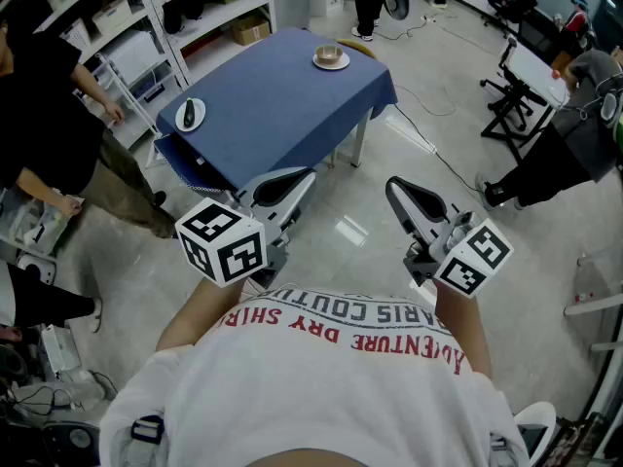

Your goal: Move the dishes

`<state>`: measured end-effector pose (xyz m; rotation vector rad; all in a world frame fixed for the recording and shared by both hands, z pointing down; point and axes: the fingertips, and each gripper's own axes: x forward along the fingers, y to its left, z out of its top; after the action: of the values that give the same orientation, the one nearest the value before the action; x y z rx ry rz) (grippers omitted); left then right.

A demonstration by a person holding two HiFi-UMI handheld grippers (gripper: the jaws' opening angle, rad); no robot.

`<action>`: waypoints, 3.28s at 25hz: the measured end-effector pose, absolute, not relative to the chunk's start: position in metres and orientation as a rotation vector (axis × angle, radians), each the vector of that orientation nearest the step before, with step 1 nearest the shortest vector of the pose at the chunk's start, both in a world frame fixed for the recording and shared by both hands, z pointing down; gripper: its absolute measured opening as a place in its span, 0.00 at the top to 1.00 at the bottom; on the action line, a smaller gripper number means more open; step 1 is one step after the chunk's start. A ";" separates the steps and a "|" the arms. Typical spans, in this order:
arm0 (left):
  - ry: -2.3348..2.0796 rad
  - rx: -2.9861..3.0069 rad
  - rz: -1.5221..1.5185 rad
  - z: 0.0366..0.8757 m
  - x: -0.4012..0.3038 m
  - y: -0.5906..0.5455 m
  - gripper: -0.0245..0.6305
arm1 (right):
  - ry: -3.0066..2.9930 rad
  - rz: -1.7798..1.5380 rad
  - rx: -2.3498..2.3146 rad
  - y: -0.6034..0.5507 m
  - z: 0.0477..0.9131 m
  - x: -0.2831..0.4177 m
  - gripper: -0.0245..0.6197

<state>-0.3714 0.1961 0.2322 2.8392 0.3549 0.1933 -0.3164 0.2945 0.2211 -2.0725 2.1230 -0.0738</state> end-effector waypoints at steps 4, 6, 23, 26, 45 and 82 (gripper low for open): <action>0.350 2.845 0.192 0.231 -0.364 0.197 0.92 | 2.125 -0.068 -2.080 0.296 0.220 -0.309 0.93; 0.344 2.847 0.192 0.232 -0.362 0.200 0.92 | 2.113 -0.074 -2.082 0.300 0.220 -0.304 0.93; 0.275 2.829 0.251 0.257 -0.324 0.236 0.92 | 1.964 -0.158 -2.207 0.361 0.248 -0.253 0.88; 0.272 2.830 0.265 0.264 -0.318 0.238 0.92 | 1.949 -0.137 -2.221 0.365 0.252 -0.244 0.66; 0.241 2.780 0.301 0.300 -0.202 0.155 0.92 | 1.920 -0.170 -2.367 0.288 0.292 -0.117 0.38; -0.064 2.660 0.403 0.365 0.103 -0.103 0.92 | 2.256 -0.336 -2.160 -0.005 0.344 0.191 0.39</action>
<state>0.1028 -0.1034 0.3646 2.6603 -0.0639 0.4033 0.1914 -0.0055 0.3438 -2.1599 2.2557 -0.3363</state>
